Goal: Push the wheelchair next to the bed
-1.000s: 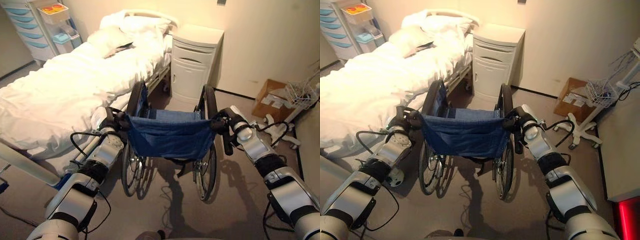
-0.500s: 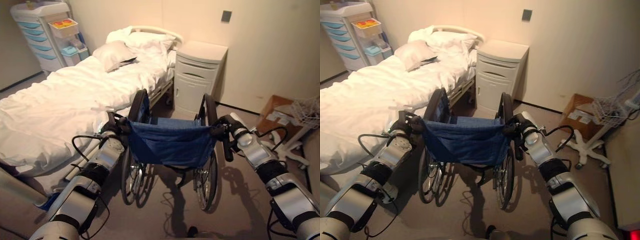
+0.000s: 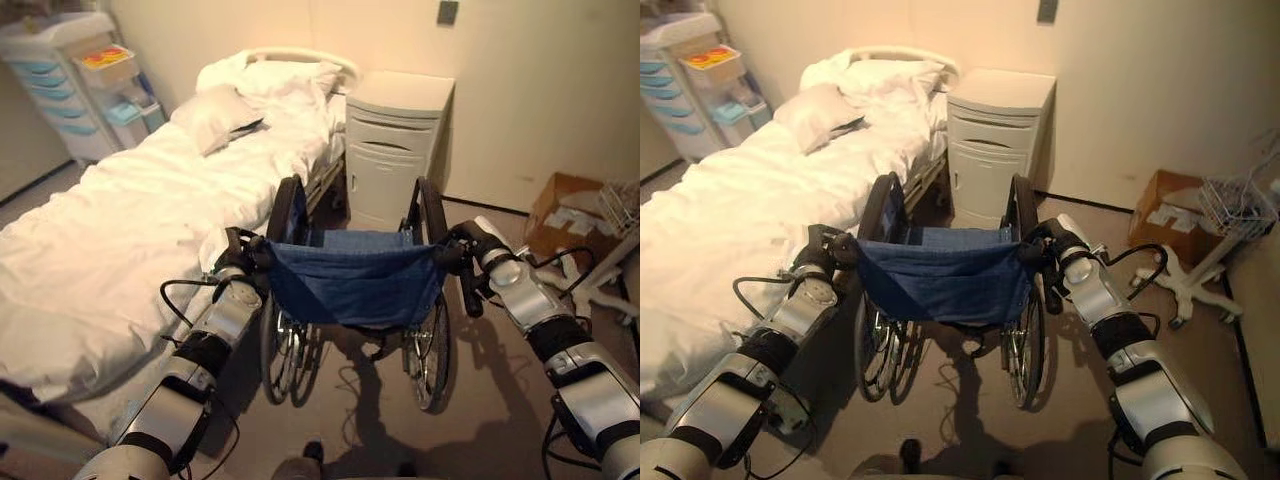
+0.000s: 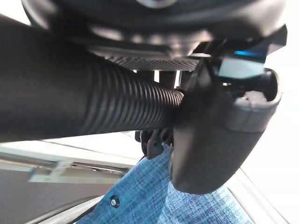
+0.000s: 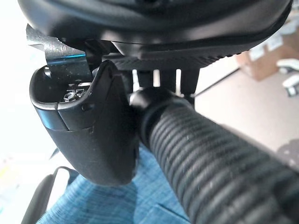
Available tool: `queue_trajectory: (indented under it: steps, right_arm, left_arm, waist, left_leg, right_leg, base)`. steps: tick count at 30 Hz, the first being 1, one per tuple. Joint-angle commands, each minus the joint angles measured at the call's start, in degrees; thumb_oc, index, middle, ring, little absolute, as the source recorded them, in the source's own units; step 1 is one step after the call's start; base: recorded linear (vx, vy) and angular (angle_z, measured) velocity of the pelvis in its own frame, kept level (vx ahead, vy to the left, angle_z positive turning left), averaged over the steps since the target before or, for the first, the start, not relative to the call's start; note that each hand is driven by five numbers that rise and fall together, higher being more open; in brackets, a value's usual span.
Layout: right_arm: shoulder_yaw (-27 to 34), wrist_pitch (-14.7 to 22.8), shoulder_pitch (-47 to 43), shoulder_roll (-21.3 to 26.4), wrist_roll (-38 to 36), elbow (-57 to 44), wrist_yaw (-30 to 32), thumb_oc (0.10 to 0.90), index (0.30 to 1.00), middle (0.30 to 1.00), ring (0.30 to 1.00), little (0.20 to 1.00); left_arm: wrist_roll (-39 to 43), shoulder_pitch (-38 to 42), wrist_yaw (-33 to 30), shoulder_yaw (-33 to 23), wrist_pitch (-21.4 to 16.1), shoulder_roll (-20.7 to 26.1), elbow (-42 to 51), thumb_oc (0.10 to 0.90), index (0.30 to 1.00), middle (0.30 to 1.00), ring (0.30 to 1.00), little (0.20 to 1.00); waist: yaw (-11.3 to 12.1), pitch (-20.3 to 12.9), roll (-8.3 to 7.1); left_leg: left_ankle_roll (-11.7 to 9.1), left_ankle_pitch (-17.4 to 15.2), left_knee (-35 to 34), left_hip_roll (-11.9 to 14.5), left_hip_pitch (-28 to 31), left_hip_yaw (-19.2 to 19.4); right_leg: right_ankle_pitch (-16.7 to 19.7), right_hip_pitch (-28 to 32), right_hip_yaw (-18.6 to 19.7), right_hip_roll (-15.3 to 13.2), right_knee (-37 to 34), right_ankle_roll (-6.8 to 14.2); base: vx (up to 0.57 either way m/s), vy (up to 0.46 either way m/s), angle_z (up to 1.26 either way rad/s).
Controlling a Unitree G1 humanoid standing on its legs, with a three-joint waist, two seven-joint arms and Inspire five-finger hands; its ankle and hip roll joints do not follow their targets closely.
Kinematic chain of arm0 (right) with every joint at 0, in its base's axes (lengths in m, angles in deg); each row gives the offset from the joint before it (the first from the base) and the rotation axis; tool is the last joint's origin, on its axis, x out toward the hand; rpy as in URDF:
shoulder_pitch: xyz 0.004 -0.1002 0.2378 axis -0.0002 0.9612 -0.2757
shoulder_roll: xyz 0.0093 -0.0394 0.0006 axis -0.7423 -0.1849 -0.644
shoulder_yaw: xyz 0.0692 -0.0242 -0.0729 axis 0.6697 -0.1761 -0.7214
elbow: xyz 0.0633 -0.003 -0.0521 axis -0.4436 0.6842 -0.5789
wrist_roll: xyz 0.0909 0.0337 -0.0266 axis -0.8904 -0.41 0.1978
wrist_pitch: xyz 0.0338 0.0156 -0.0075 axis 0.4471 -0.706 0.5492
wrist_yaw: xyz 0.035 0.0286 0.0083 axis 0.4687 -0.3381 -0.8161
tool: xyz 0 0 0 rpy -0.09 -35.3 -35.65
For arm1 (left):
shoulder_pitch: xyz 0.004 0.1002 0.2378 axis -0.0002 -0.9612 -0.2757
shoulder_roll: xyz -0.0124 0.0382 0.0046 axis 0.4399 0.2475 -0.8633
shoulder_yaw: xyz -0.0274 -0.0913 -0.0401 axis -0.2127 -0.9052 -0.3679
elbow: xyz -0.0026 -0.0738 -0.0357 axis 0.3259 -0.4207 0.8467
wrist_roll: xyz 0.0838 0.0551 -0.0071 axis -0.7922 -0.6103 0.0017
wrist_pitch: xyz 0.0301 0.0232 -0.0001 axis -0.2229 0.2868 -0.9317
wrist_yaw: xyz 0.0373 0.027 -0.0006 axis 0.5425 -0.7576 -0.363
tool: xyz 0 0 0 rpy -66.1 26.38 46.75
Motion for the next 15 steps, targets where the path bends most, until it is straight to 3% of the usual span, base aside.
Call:
queue_trajectory:
  steps: [1, 7, 9, 10, 12, 15]
  right_arm:
    - [-3.17, -0.04, 8.05, -0.42, -1.86, 3.51, -3.01, 0.4, 0.3, 0.3, 0.3, 0.3]
    - [-2.45, -0.23, 8.21, -1.41, -1.09, 4.7, -2.12, 0.4, 0.3, 0.3, 0.3, 0.3]
    - [-1.85, -0.08, 8.91, -1.48, -1.34, 4.8, -1.23, 0.4, 0.3, 0.3, 0.3, 0.3]
    - [-1.34, 0.1, 9.8, -1.37, -1.42, 4.35, -0.73, 0.4, 0.3, 0.3, 0.3, 0.3]
    - [-0.96, 0.51, 10.74, -1.05, -1.65, 3.75, -0.38, 0.4, 0.3, 0.3, 0.3, 0.3]
    - [-0.41, 0.58, 12.06, -0.66, -1.26, 2.52, -1.06, 0.4, 0.3, 0.3, 0.3, 0.3]
  left_arm:
    - [5.99, -4.41, 8.77, -0.05, -3.76, -2.12, -5.84, 0.4, 0.3, 0.3, 0.3, 0.3]
    - [5.5, -4.45, 8.96, -0.29, -4.44, -1.96, -5.3, 0.4, 0.3, 0.3, 0.3, 0.3]
    - [5.24, -4.49, 9.17, -0.35, -4.29, -1.95, -4.72, 0.4, 0.3, 0.3, 0.3, 0.3]
    - [4.79, -4.66, 9.41, -0.41, -4.07, -2.03, -4.44, 0.4, 0.3, 0.3, 0.3, 0.3]
    - [4.32, -5.14, 9.69, -0.49, -3.86, -1.71, -4.12, 0.4, 0.3, 0.3, 0.3, 0.3]
    - [4.06, -6.95, 9.62, -1.4, -4.11, -1.07, -3.61, 0.4, 0.3, 0.3, 0.3, 0.3]
  waist:
    - [-3.93, 0.55, -3.22]
    - [-4.03, -0.65, -2.64]
    - [-3.64, -1.12, -2.63]
    - [-3.43, -1.27, -2.56]
    - [-3.48, -1.22, -2.27]
    - [-4.21, -0.82, -2.47]
  left_leg:
    - [1.43, 3.24, 0.78, -2.31, -3.28, -2.97]
    - [2.87, 3.46, -1.69, -3.47, -2.58, -2.24]
    - [3.92, 2.83, -1.26, -4.32, -3.29, -1.28]
    - [4.28, 2.4, -1.24, -4.46, -3.22, -0.34]
    - [4.52, 1.79, -1.08, -4.11, -2.76, 0.94]
    - [4.3, 0.43, -0.52, -3.73, -0.15, 2.83]
  right_leg:
    - [-2.24, 4.14, -3.35, -0.73, 3.8, 5.74]
    - [-1.24, 2.74, -1.74, -1.16, 7.24, 7.08]
    - [0.45, 2.01, -1.13, -1.58, 14.15, 7.33]
    - [2.31, 0.86, -1.52, -2.58, 19.38, 7.26]
    - [2.71, -0.77, -2.28, -2.71, 23.67, 7.13]
    - [3.77, -4.46, -4.81, -1.82, 22.55, 7.17]
  base:
    - [0.2, 0.125, -0.54]
    - [0.19, 0.141, -0.55]
    - [0.19, 0.145, -0.19]
    - [0.16, 0.116, -0.25]
    - [0.15, 0.077, -0.18]
    - [0.24, -0.012, -0.02]
